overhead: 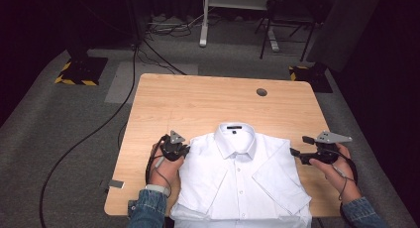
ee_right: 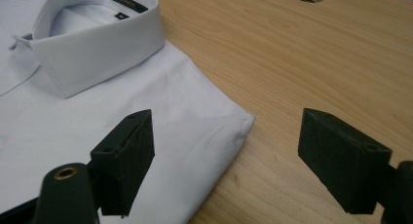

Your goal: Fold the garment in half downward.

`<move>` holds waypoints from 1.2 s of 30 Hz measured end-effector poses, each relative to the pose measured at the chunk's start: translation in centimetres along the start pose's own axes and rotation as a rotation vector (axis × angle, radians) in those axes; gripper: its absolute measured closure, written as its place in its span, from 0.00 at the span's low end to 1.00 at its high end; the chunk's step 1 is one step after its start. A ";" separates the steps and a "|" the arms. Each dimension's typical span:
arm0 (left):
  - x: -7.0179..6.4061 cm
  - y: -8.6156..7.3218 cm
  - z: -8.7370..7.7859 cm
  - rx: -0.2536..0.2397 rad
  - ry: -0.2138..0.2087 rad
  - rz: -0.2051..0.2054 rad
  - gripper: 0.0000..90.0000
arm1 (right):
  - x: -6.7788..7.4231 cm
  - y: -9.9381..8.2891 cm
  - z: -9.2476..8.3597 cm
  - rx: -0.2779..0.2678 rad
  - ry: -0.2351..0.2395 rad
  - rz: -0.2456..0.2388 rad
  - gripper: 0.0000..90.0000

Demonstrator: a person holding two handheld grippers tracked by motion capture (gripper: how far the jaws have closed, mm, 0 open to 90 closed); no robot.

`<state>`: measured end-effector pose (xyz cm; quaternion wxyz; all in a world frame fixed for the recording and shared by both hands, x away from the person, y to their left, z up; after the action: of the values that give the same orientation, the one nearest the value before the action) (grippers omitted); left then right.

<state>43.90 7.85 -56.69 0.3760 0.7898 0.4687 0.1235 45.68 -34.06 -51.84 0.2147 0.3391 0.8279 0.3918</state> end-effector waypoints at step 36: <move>0.1 0.0 0.0 -0.013 -0.010 -0.001 0.92 | -0.3 -1.4 5.6 0.122 0.083 -0.091 0.51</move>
<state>43.94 7.89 -56.72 0.3834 0.7876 0.4665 0.1224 48.84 -32.12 -56.24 0.1768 0.2971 0.8729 0.3444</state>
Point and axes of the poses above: each handheld gripper's, and its own axes: z roughly forward along the jaws, y roughly out of its top, x roughly to its left, the point moved 9 cm from there along z, roughly forward along the jaws, and after that the axes turned 4 degrees about -z, right-handed, at the moved point
